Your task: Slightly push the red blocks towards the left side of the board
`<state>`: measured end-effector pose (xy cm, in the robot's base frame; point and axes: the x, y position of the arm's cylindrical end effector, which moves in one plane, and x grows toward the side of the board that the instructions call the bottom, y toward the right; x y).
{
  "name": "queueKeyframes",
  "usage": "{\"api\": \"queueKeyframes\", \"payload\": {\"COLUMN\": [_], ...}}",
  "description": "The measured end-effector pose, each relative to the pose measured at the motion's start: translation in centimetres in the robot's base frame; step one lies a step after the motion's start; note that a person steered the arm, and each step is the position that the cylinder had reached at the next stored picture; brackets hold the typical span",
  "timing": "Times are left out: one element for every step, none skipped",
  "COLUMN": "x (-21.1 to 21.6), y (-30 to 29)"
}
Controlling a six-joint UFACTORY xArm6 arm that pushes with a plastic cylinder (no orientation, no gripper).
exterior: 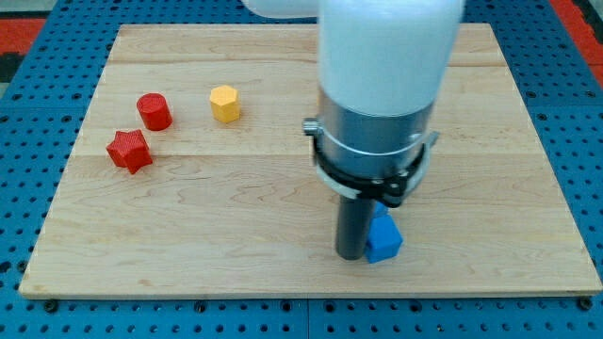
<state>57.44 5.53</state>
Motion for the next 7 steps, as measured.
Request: {"api": "queueKeyframes", "payload": {"x": [0.0, -0.4, -5.0, -8.8, -10.0, -10.2, -10.6], "y": [0.8, -4.9, -4.7, -1.9, -0.6, -0.5, 0.8]}}
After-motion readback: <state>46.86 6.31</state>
